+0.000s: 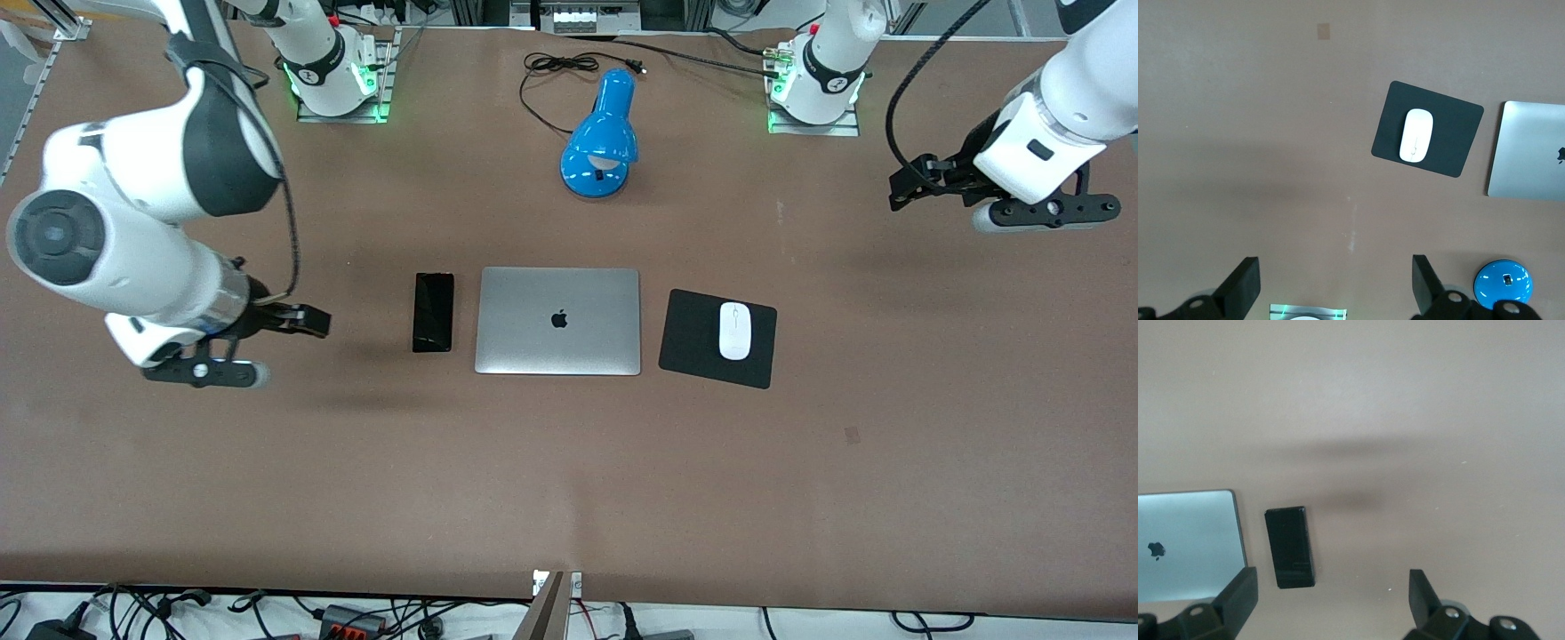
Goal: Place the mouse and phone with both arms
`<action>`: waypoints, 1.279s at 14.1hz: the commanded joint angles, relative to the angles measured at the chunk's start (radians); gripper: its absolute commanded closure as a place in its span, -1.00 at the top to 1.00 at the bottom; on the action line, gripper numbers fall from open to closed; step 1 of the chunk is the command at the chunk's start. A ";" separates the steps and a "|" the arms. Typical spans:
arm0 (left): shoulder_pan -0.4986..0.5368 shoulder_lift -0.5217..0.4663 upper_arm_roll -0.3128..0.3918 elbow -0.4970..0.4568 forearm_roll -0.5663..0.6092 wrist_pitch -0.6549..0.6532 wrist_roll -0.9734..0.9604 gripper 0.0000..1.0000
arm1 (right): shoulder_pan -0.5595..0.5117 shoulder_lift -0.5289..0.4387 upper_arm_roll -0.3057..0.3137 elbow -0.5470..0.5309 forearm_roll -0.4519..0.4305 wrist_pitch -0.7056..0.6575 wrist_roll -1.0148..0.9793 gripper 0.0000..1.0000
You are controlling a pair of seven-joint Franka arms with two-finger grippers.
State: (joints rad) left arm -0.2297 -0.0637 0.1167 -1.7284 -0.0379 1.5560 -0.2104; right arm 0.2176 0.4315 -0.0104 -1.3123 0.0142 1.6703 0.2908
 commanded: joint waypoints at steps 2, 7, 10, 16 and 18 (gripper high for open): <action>-0.028 -0.001 0.024 0.009 0.001 -0.017 0.002 1.00 | -0.056 -0.042 0.010 0.010 -0.008 -0.027 -0.027 1.00; -0.028 0.001 0.023 0.007 0.001 -0.014 0.002 1.00 | -0.162 -0.108 0.013 0.008 -0.008 -0.026 -0.150 1.00; -0.023 0.005 0.023 0.009 0.004 -0.016 0.003 1.00 | -0.239 -0.135 0.021 0.007 0.003 -0.024 -0.240 1.00; -0.020 0.008 0.021 0.010 0.004 -0.017 0.003 1.00 | -0.268 -0.183 0.015 -0.030 0.001 -0.020 -0.292 1.00; -0.017 0.008 0.020 0.010 0.004 -0.021 0.003 1.00 | -0.268 -0.197 0.013 -0.047 -0.002 -0.015 -0.311 1.00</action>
State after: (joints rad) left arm -0.2442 -0.0579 0.1307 -1.7284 -0.0379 1.5520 -0.2103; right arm -0.0386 0.2766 -0.0095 -1.3113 0.0134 1.6552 0.0118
